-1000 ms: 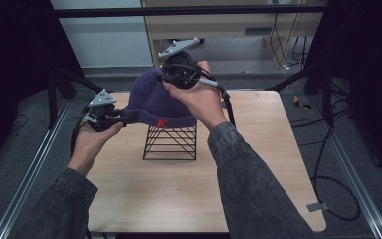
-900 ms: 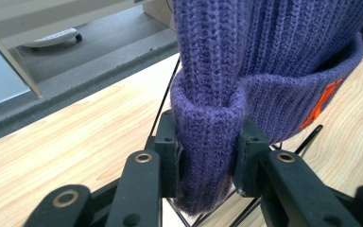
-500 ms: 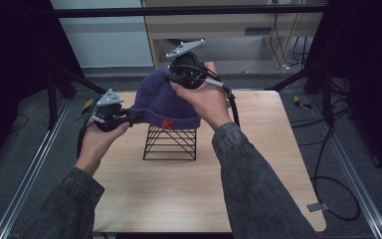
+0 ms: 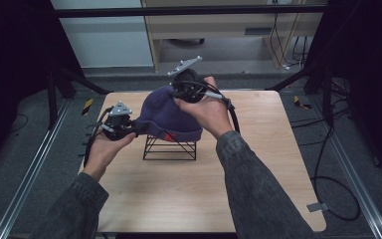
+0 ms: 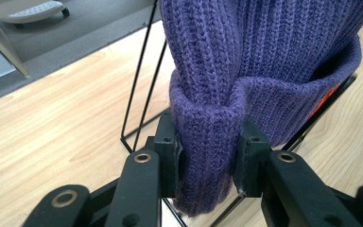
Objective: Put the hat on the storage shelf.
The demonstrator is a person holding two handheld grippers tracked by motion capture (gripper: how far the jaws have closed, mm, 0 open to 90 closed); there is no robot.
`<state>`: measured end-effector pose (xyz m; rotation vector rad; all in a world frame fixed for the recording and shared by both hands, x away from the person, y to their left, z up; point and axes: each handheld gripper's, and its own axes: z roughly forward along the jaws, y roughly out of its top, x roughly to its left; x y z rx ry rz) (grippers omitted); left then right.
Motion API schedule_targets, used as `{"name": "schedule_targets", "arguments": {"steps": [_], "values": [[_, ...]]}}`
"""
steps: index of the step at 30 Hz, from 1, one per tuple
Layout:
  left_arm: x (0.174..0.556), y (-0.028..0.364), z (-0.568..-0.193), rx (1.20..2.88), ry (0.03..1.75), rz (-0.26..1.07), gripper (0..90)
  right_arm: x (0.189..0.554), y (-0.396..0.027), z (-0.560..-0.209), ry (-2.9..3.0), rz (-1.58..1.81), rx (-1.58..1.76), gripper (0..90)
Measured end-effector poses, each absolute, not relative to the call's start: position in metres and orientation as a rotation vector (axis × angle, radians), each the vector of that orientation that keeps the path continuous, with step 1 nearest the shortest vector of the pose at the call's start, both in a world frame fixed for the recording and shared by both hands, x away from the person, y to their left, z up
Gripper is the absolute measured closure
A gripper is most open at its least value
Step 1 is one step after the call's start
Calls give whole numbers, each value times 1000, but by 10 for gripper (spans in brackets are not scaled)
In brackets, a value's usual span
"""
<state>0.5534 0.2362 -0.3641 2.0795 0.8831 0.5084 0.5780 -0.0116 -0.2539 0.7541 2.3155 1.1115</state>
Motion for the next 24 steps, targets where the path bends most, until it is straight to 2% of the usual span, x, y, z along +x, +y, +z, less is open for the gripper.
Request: {"name": "schedule_targets", "arguments": {"steps": [24], "values": [[550, 242, -404, 2112, 926, 437, 671, 575, -4, -291, 2407, 1060, 767, 738]]}}
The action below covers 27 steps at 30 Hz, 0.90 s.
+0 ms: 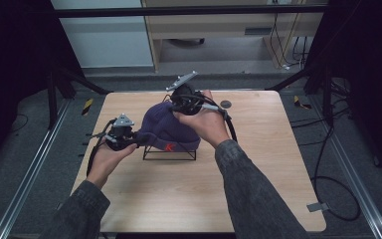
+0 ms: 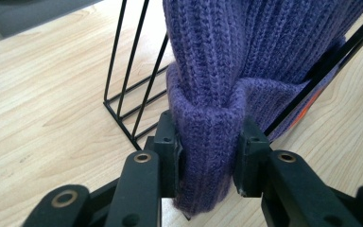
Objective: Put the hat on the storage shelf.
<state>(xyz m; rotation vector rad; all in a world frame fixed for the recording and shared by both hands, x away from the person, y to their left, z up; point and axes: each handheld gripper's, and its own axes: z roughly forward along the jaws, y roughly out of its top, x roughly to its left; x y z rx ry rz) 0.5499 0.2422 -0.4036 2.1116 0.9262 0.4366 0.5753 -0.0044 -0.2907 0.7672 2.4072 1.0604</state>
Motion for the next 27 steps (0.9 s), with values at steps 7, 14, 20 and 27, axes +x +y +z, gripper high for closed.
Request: {"name": "schedule_targets", "arguments": {"steps": [7, 14, 20, 27], "values": [[549, 244, -412, 2111, 940, 423, 668, 573, -2, -297, 2429, 1044, 762, 741], [548, 244, -416, 2111, 944, 414, 666, 573, -2, -299, 2442, 1039, 754, 743], [548, 246, -419, 2112, 954, 412, 641, 572, 0, -300, 2454, 1034, 754, 733], [538, 252, -418, 2073, 977, 465, 536, 567, 1, -296, 2451, 1068, 742, 688]]}}
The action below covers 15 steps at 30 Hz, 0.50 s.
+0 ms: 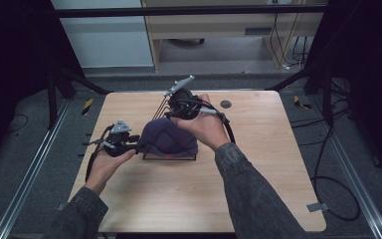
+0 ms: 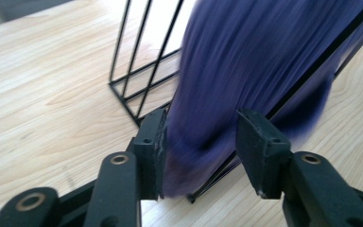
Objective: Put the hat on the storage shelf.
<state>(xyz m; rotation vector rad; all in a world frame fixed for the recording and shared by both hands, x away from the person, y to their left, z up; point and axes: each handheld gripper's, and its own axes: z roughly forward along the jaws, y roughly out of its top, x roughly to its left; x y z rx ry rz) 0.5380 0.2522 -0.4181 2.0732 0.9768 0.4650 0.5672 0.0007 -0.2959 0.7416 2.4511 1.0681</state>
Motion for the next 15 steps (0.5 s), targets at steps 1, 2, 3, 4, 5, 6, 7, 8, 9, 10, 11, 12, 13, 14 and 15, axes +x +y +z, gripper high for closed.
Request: {"name": "schedule_targets", "arguments": {"steps": [1, 2, 3, 4, 5, 6, 7, 8, 9, 10, 11, 12, 13, 14, 15], "values": [[536, 254, -417, 2062, 980, 473, 533, 566, 1, -295, 2451, 1071, 737, 687], [534, 256, -416, 2053, 983, 476, 523, 566, 1, -295, 2451, 1072, 737, 686], [532, 258, -415, 2044, 986, 484, 517, 565, 1, -295, 2449, 1072, 736, 683], [529, 260, -414, 2039, 990, 495, 512, 565, 1, -295, 2449, 1071, 736, 681], [527, 262, -414, 2034, 998, 505, 502, 565, 1, -295, 2449, 1071, 732, 679], [524, 265, -414, 2022, 1011, 512, 491, 564, 1, -295, 2448, 1072, 733, 675], [523, 267, -415, 2014, 1020, 518, 482, 564, 2, -295, 2445, 1077, 739, 670], [521, 270, -416, 1990, 1044, 512, 475, 564, 2, -295, 2444, 1077, 740, 663], [520, 272, -417, 1970, 1059, 505, 463, 563, 2, -295, 2443, 1080, 743, 654], [518, 275, -418, 1937, 1085, 488, 456, 563, 2, -295, 2442, 1082, 745, 650], [518, 277, -419, 1928, 1098, 481, 442, 563, 2, -295, 2442, 1086, 747, 642], [517, 279, -420, 1925, 1118, 476, 429, 562, 3, -294, 2441, 1086, 748, 633], [516, 280, -421, 1923, 1128, 478, 417, 562, 3, -294, 2440, 1087, 745, 627], [515, 282, -423, 1931, 1137, 487, 408, 561, 3, -294, 2439, 1088, 745, 622], [515, 283, -425, 1932, 1149, 495, 385, 560, 3, -293, 2437, 1091, 747, 613]]}}
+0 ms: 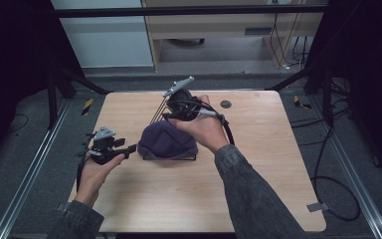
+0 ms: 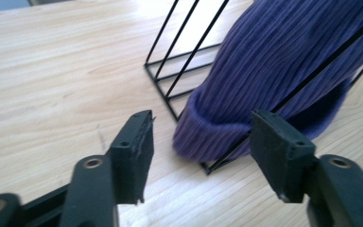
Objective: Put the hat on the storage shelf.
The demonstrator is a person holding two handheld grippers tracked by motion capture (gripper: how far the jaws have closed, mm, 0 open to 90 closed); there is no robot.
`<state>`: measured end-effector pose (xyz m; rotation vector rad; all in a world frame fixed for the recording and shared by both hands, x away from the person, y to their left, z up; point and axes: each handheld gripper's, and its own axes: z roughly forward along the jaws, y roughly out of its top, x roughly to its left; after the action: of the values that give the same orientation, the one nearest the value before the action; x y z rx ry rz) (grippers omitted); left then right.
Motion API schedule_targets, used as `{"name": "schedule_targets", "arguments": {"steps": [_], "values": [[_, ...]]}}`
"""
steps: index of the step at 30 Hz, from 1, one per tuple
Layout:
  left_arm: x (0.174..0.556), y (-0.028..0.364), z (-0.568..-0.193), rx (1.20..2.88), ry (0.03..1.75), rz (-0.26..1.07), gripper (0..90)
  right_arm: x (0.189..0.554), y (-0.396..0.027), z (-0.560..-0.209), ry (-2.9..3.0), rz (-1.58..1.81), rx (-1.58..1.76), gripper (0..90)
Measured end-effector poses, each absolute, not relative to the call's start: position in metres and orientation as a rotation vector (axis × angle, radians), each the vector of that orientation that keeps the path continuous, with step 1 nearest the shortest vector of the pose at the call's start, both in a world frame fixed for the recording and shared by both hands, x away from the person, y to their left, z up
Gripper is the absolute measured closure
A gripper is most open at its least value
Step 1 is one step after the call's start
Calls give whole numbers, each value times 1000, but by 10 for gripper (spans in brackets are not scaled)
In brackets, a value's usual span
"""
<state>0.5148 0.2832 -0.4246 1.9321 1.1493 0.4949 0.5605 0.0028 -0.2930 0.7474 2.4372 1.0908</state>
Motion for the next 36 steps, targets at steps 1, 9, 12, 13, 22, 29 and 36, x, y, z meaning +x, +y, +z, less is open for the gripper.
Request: {"name": "schedule_targets", "arguments": {"steps": [1, 9, 12, 13, 22, 29, 36], "values": [[514, 284, -426, 1936, 1166, 505, 354, 560, 3, -292, 2436, 1093, 748, 608], [514, 284, -449, 2059, 1192, 614, 233, 555, -4, -289, 2409, 1105, 774, 554], [514, 288, -455, 2071, 1218, 613, 200, 553, -8, -287, 2401, 1114, 778, 531], [515, 289, -457, 2064, 1228, 602, 190, 553, -9, -287, 2397, 1114, 779, 523], [519, 295, -471, 2109, 1289, 549, 102, 551, -19, -292, 2388, 1096, 804, 452], [522, 302, -479, 2122, 1333, 525, 89, 545, -25, -299, 2386, 1092, 817, 396], [525, 304, -485, 2124, 1356, 495, 72, 541, -39, -303, 2364, 1103, 855, 341]]}}
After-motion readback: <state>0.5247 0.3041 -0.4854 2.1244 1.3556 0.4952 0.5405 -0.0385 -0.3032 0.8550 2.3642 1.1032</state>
